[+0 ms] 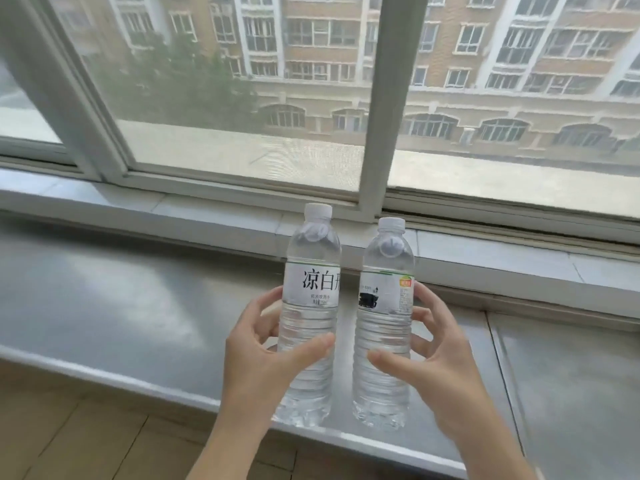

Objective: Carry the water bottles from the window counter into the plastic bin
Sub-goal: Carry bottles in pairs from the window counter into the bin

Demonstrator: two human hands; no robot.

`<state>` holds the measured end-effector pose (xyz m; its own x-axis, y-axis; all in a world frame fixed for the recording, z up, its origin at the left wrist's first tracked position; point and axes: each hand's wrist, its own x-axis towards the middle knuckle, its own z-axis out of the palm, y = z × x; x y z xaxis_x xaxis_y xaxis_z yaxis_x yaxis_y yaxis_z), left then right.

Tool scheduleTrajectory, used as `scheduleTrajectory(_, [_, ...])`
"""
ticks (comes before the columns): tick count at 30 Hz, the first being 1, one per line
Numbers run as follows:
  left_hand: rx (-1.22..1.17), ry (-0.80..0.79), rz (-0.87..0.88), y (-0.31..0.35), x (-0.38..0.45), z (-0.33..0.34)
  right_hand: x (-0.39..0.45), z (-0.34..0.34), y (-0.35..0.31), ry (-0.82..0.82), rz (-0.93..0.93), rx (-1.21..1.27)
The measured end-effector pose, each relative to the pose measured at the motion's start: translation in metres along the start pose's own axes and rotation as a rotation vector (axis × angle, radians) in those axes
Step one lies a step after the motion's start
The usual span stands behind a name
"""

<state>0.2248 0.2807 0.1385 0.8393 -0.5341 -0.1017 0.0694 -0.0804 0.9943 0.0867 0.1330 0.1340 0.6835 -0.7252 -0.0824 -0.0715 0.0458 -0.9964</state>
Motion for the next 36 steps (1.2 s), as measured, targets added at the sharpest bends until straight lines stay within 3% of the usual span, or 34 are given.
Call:
scheduleTrajectory(9, [-0.049, 0.352, 0.072, -0.001, -0.058, -0.197, -0.039, 0.202, -0.014, -0.412, -0.053, -0.026])
scheduleTrajectory(14, [-0.096, 0.635, 0.11, -0.004, -0.1, -0.287, -0.054, 0.312, -0.024, -0.721, -0.068, -0.009])
scheduleTrajectory(21, [-0.188, 0.999, 0.085, -0.013, -0.143, -0.381, -0.082, 0.454, -0.028, -1.106, -0.109, -0.016])
scheduleTrajectory(36, [-0.069, 1.692, 0.081, -0.024, -0.201, -0.572, -0.164, 0.744, -0.034, -1.808, -0.208, -0.102])
